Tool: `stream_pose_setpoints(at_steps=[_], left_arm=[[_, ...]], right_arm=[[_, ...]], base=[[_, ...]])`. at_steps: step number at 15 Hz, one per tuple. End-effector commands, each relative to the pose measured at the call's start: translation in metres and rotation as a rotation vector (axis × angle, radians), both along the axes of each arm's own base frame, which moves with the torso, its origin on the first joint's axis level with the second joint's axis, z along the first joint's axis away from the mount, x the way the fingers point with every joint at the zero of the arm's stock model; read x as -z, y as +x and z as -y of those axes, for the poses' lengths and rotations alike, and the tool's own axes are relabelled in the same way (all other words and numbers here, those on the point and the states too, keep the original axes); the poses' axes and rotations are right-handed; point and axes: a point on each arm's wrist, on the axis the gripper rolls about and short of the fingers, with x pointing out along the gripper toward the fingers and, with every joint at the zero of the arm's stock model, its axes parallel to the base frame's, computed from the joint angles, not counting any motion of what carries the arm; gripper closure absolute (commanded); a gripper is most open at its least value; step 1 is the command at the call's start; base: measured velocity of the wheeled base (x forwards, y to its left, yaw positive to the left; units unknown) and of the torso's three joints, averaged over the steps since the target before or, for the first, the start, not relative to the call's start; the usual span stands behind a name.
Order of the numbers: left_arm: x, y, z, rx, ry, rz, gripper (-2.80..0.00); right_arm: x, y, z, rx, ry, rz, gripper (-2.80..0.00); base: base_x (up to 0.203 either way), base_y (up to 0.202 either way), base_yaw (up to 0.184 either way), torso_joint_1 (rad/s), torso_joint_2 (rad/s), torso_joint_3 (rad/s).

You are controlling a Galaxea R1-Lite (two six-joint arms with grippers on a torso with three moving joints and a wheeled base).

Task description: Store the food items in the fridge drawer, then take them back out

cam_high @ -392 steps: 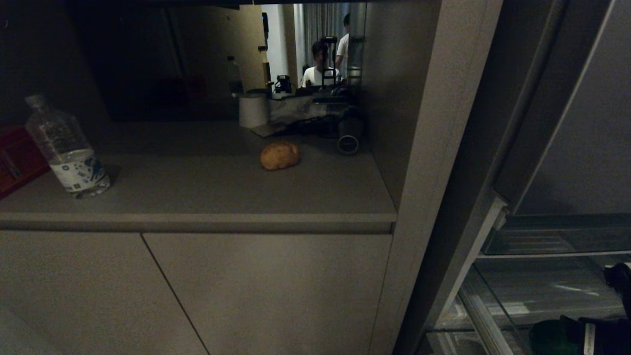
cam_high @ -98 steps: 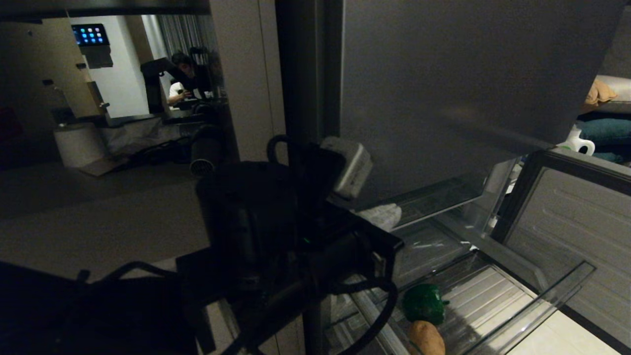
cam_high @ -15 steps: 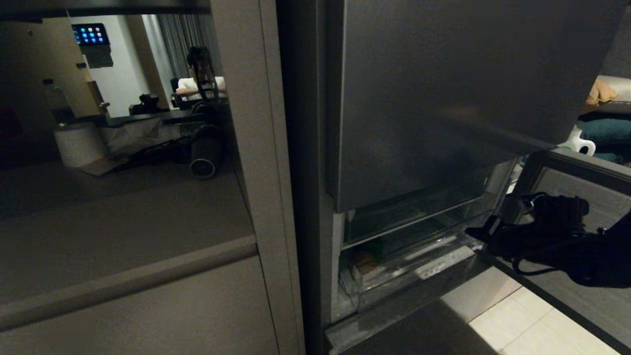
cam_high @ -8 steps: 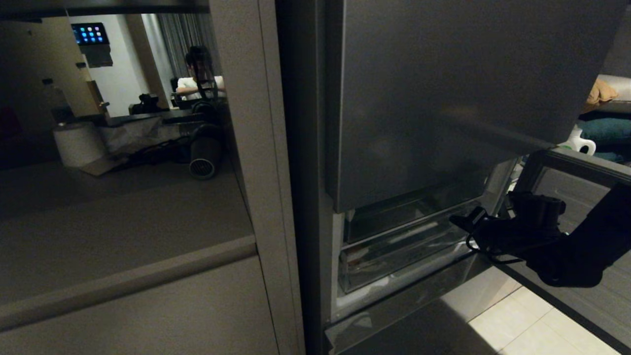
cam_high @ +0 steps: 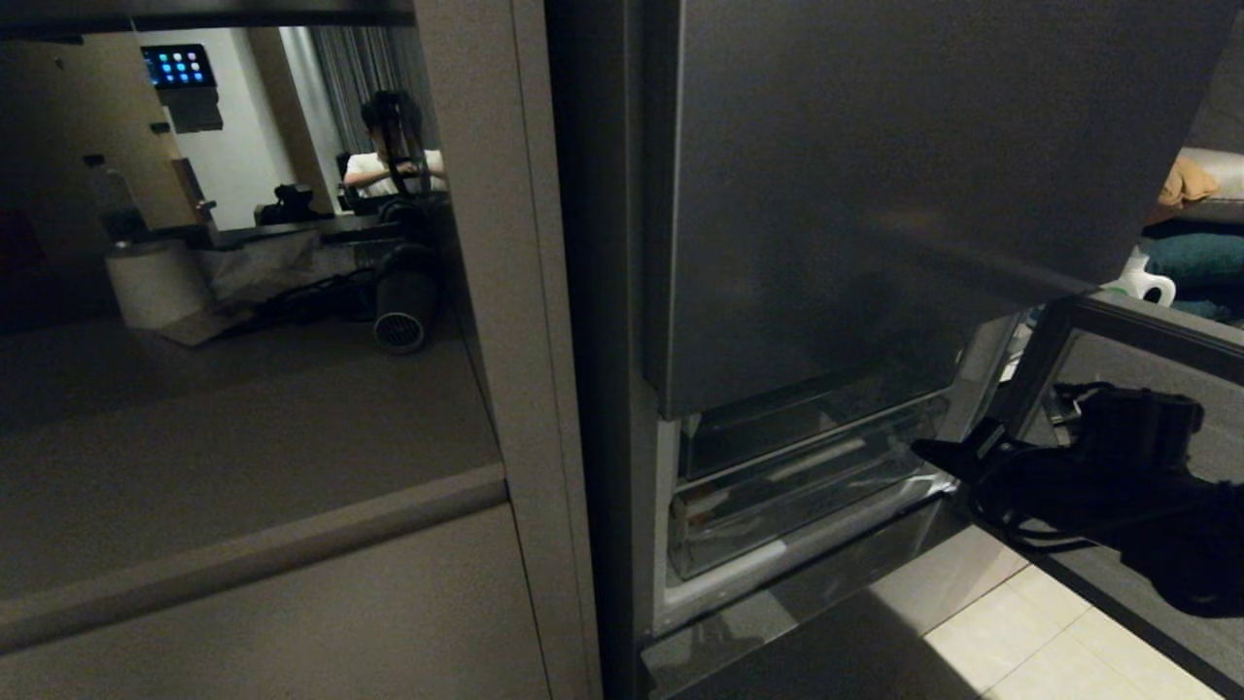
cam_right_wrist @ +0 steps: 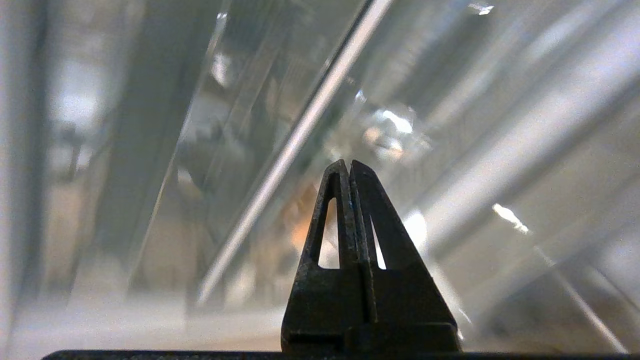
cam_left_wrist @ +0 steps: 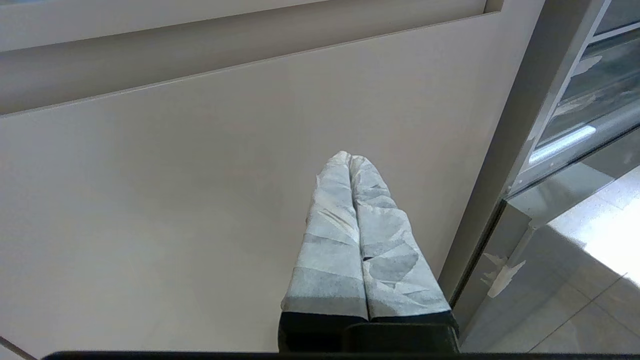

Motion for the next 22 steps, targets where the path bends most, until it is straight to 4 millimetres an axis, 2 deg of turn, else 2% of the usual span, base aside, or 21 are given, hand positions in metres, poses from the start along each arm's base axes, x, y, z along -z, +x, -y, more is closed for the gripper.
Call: stream_pose_setpoints(at_steps=[1, 4, 7, 9, 11, 12, 14, 15, 18, 22], left_arm=[[0.000, 0.000, 0.000, 0.001, -0.001, -0.001, 0.00], [0.000, 0.000, 0.000, 0.001, 0.000, -0.001, 0.00], [0.000, 0.000, 0.000, 0.000, 0.000, -0.001, 0.00], [0.000, 0.000, 0.000, 0.000, 0.000, -0.001, 0.00], [0.000, 0.000, 0.000, 0.001, -0.001, -0.001, 0.00], [0.000, 0.000, 0.000, 0.001, -0.004, -0.001, 0.00], [0.000, 0.000, 0.000, 0.000, -0.007, -0.001, 0.00], [0.000, 0.000, 0.000, 0.000, -0.007, -0.001, 0.00], [0.000, 0.000, 0.000, -0.001, -0.008, -0.001, 0.00], [0.000, 0.000, 0.000, 0.001, -0.012, -0.001, 0.00]], right_arm=[[-0.049, -0.068, -0.004, -0.012, -0.068, 0.109, 0.00], [-0.073, -0.148, -0.009, -0.010, -0.216, 0.219, 0.00], [-0.077, -0.229, -0.013, 0.059, -0.447, 0.394, 0.00], [-0.059, -0.269, -0.016, 0.134, -0.632, 0.466, 0.00], [-0.030, -0.298, -0.018, 0.187, -0.797, 0.462, 0.00], [-0.020, -0.305, -0.019, 0.207, -0.847, 0.445, 0.00], [0.008, -0.310, -0.017, 0.233, -0.950, 0.239, 0.00], [0.014, -0.311, -0.016, 0.218, -0.980, 0.174, 0.00], [0.014, -0.311, -0.017, 0.132, -1.092, 0.221, 0.00], [0.014, -0.309, -0.017, 0.122, -1.098, 0.194, 0.00]], base=[[0.000, 0.000, 0.000, 0.000, 0.00, 0.000], [0.000, 0.000, 0.000, 0.000, 0.00, 0.000], [0.000, 0.000, 0.000, 0.000, 0.00, 0.000], [0.000, 0.000, 0.000, 0.000, 0.00, 0.000], [0.000, 0.000, 0.000, 0.000, 0.00, 0.000], [0.000, 0.000, 0.000, 0.000, 0.00, 0.000], [0.000, 0.000, 0.000, 0.000, 0.00, 0.000], [0.000, 0.000, 0.000, 0.000, 0.00, 0.000], [0.000, 0.000, 0.000, 0.000, 0.00, 0.000], [0.000, 0.000, 0.000, 0.000, 0.00, 0.000]])
